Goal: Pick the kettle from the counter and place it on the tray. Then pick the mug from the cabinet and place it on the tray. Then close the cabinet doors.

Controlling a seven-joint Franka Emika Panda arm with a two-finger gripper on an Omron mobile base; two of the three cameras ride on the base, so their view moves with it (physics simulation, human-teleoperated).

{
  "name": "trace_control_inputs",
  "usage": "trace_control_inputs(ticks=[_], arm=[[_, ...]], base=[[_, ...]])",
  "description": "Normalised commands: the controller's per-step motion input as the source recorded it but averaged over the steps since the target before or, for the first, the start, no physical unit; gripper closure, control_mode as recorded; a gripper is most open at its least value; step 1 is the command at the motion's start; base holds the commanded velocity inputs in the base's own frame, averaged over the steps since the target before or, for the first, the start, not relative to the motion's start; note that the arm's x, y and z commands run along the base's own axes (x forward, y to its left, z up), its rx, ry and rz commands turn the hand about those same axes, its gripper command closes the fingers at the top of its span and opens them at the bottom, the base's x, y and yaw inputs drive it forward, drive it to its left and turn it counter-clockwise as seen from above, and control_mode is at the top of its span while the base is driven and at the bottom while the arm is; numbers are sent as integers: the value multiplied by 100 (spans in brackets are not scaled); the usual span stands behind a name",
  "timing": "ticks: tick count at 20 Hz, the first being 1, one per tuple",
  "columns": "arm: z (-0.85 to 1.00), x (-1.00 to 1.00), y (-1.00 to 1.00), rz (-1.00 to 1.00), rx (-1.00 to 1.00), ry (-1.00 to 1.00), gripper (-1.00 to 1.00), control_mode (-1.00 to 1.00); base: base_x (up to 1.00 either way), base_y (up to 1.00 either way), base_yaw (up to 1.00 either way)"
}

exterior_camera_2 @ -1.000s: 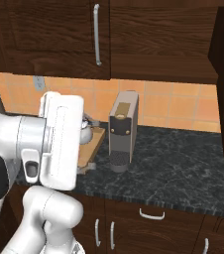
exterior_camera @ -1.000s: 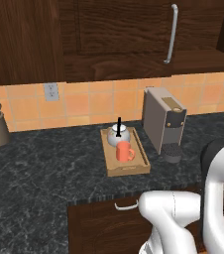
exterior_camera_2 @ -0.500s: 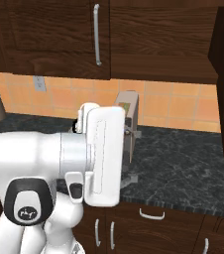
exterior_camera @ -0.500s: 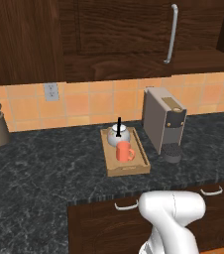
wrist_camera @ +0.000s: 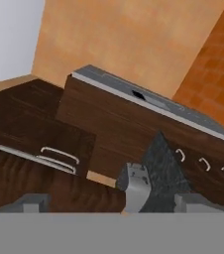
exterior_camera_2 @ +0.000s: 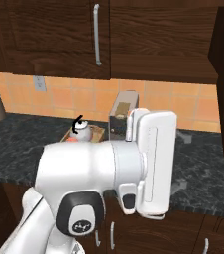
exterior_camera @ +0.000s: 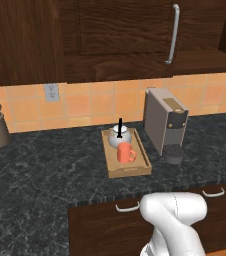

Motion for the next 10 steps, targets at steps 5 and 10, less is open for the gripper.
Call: trace_control_inputs(ticks=[5,10], arm=[[16,23,-49,0,9,-4,-100,-100],[17,1,-51,0,26,-5,-100,-100]], base=[[0,0,0],[0,0,0]])
